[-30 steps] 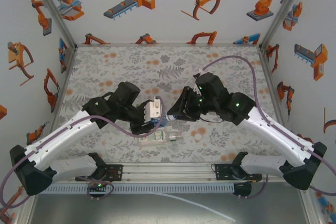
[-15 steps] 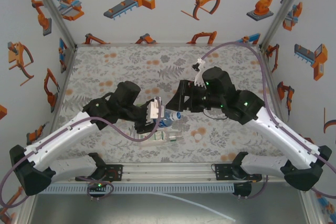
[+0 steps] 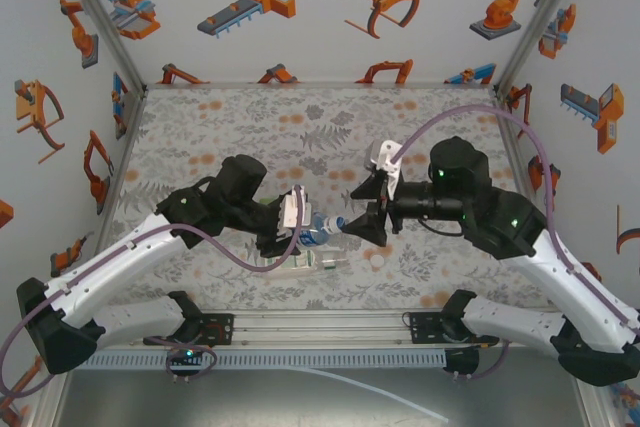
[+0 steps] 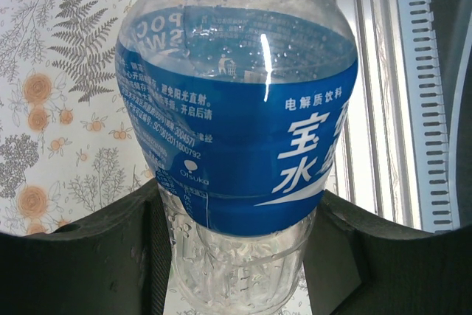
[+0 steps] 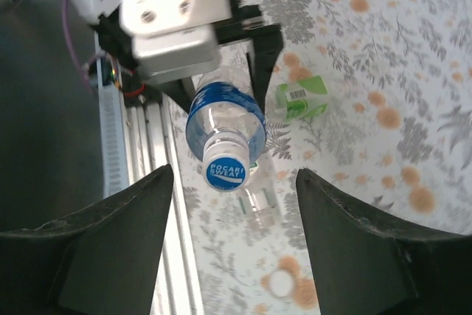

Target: Screw on the bottle caps

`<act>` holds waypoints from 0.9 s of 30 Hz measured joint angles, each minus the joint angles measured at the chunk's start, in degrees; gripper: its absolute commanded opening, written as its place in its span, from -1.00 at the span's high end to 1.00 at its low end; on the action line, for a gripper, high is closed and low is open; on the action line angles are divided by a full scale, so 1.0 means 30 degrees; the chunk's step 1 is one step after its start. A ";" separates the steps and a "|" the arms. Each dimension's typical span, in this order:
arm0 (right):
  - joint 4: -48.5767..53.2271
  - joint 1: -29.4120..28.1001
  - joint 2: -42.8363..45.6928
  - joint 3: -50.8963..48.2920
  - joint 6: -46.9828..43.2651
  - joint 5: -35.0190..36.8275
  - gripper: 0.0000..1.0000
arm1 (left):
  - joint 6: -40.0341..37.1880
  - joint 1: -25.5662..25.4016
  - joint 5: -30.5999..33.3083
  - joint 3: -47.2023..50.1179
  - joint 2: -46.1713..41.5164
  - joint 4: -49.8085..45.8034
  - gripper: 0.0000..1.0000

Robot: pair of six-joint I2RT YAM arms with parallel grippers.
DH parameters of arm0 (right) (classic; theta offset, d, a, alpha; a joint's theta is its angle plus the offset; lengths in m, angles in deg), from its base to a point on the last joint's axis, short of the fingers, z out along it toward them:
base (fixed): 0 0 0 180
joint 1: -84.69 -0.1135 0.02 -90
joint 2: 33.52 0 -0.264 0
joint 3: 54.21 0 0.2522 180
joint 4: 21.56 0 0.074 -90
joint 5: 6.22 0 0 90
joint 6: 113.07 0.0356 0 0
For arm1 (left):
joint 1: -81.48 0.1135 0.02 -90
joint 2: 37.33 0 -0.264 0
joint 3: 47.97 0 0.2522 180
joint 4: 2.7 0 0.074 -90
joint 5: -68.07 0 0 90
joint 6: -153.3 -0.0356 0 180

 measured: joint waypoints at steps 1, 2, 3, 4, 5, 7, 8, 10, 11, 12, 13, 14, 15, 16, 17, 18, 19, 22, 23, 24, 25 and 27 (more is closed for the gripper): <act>0.0022 0.0000 -0.0007 -0.0095 -0.0969 -0.0532 -0.08 | 0.0000 0.0000 -0.0015 0.0000 -0.0015 0.0000 1.00; 0.0036 0.0000 -0.0007 -0.0255 -0.1792 -0.0991 -0.08 | 0.0007 0.0000 -0.0044 0.0000 -0.0029 0.0000 1.00; 0.0087 -0.0015 -0.0007 -0.0466 -0.2601 -0.1428 -0.07 | 0.0007 0.0000 -0.0066 0.0000 -0.0051 0.0000 1.00; 0.0087 -0.0015 -0.0007 -0.0670 -0.3147 -0.1734 -0.07 | 0.0007 0.0000 -0.0073 0.0000 -0.0058 0.0000 1.00; 0.0095 -0.0022 -0.0007 -0.0911 -0.3723 -0.1996 -0.06 | 0.0007 0.0000 -0.0073 0.0000 -0.0073 0.0000 1.00; -0.0007 -0.0036 -0.0007 -0.1341 -0.4459 -0.2317 -0.02 | 0.0007 0.0000 -0.0073 0.0000 -0.0087 0.0000 1.00; -0.0044 -0.0066 -0.0022 -0.1515 -0.4779 -0.2404 0.00 | 0.0007 0.0000 -0.0073 0.0000 -0.0087 0.0000 1.00; -0.0095 -0.0080 -0.0044 -0.1698 -0.5158 -0.2535 0.02 | 0.0007 0.0000 -0.0073 0.0000 -0.0087 0.0000 1.00; -0.0153 -0.0087 -0.0058 -0.1749 -0.5311 -0.2543 0.02 | 0.0015 0.0000 -0.0073 0.0000 -0.0087 0.0000 1.00; -0.0182 -0.0087 -0.0080 -0.1756 -0.5428 -0.2557 0.03 | 0.0015 0.0000 -0.0073 0.0000 -0.0087 0.0000 1.00; -0.0226 -0.0087 -0.0095 -0.1756 -0.5508 -0.2586 0.05 | 0.0015 0.0000 -0.0073 0.0000 -0.0087 0.0000 1.00; -0.0291 -0.0087 -0.0117 -0.1756 -0.5617 -0.2608 0.06 | 0.0015 0.0000 -0.0073 0.0000 -0.0087 0.0000 1.00; -0.0357 -0.0087 -0.0153 -0.1756 -0.5705 -0.2623 0.06 | 0.0015 0.0000 -0.0073 0.0000 -0.0087 0.0000 1.00; -0.0423 -0.0087 -0.0182 -0.1756 -0.5748 -0.2645 0.07 | 0.0015 0.0000 -0.0073 0.0000 -0.0087 -0.0007 1.00; -0.0495 -0.0087 -0.0226 -0.1756 -0.5785 -0.2681 0.08 | 0.0015 0.0000 -0.0066 0.0000 -0.0087 0.0000 1.00; -0.0561 -0.0095 -0.0277 -0.1756 -0.5792 -0.2688 0.09 | 0.0015 0.0000 -0.0073 0.0000 -0.0087 0.0000 1.00; -0.0583 -0.0109 -0.0313 -0.1756 -0.5807 -0.2688 0.09 | 0.0015 0.0000 -0.0073 0.0000 -0.0087 0.0000 1.00; -0.0590 -0.0109 -0.0459 -0.1785 -0.5843 -0.2681 0.14 | 0.0015 0.0000 -0.0073 0.0000 -0.0087 0.0000 1.00; -0.0590 -0.0124 -0.0517 -0.1785 -0.5850 -0.2681 0.15 | 0.0015 0.0000 -0.0073 0.0000 -0.0087 0.0000 1.00; -0.0619 -0.0124 -0.0568 -0.1785 -0.5843 -0.2681 0.17 | 0.0015 0.0000 -0.0073 0.0000 -0.0087 0.0000 1.00; -0.0663 -0.0131 -0.0612 -0.1785 -0.5850 -0.2688 0.19 | 0.0015 0.0000 -0.0073 0.0000 -0.0087 0.0000 1.00; -0.0743 -0.0160 -0.0692 -0.1785 -0.5843 -0.2674 0.25 | 0.0007 0.0000 -0.0102 0.0000 -0.0087 -0.0015 1.00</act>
